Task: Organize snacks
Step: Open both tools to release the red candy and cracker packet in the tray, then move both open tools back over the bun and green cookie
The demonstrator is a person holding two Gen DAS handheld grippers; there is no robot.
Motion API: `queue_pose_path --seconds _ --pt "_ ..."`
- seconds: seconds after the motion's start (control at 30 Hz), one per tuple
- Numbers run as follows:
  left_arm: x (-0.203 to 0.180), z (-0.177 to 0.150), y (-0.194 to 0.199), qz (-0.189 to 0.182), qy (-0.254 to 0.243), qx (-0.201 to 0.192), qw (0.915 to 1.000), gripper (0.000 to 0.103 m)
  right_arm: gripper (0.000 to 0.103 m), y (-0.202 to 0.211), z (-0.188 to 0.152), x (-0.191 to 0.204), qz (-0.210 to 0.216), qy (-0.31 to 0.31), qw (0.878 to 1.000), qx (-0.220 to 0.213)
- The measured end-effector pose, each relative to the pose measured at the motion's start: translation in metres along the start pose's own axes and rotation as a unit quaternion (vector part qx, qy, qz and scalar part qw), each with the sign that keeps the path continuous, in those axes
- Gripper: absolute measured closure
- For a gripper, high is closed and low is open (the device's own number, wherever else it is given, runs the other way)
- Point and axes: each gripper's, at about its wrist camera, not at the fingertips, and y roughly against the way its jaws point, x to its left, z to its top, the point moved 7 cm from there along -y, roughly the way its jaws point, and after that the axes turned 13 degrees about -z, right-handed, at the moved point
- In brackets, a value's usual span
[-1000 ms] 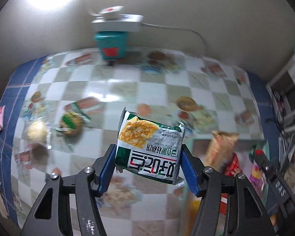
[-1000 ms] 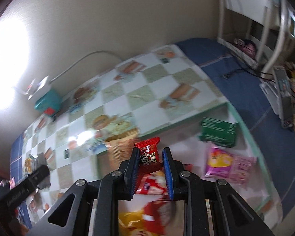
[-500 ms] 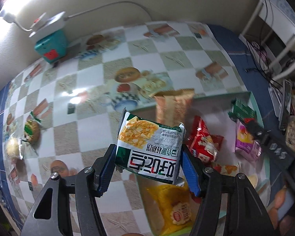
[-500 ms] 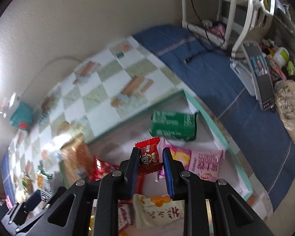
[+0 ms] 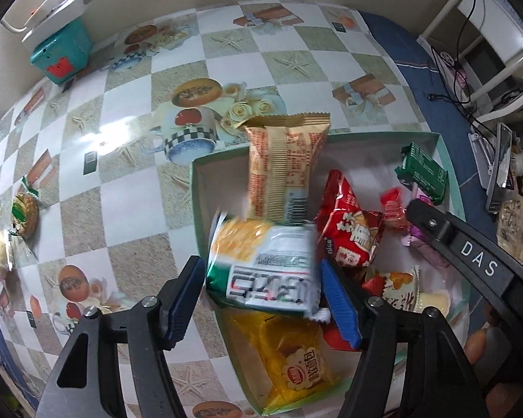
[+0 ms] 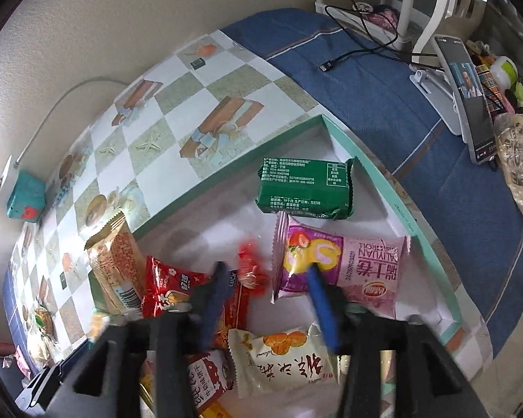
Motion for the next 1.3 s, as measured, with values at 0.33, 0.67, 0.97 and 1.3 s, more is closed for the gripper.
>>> queue_pose_path --seconds 0.33,0.67,0.97,1.3 --pt "0.018 0.007 0.015 0.02 0.019 -0.035 0.999 0.019 0.016 0.003 0.002 0.004 -0.01 0.007 1.0 -0.007" --pt "0.076 0.013 0.043 0.027 0.127 -0.093 0.9871 0.008 0.0 0.009 0.0 0.016 -0.013 0.026 0.999 -0.026" --pt "0.139 0.004 0.078 0.044 0.199 -0.135 0.9697 0.008 0.0 0.028 -0.007 0.049 -0.003 0.059 0.997 -0.053" --pt "0.237 -0.032 0.122 0.089 0.301 -0.178 0.9328 0.008 0.0 0.058 -0.039 0.122 0.04 0.127 0.988 -0.083"
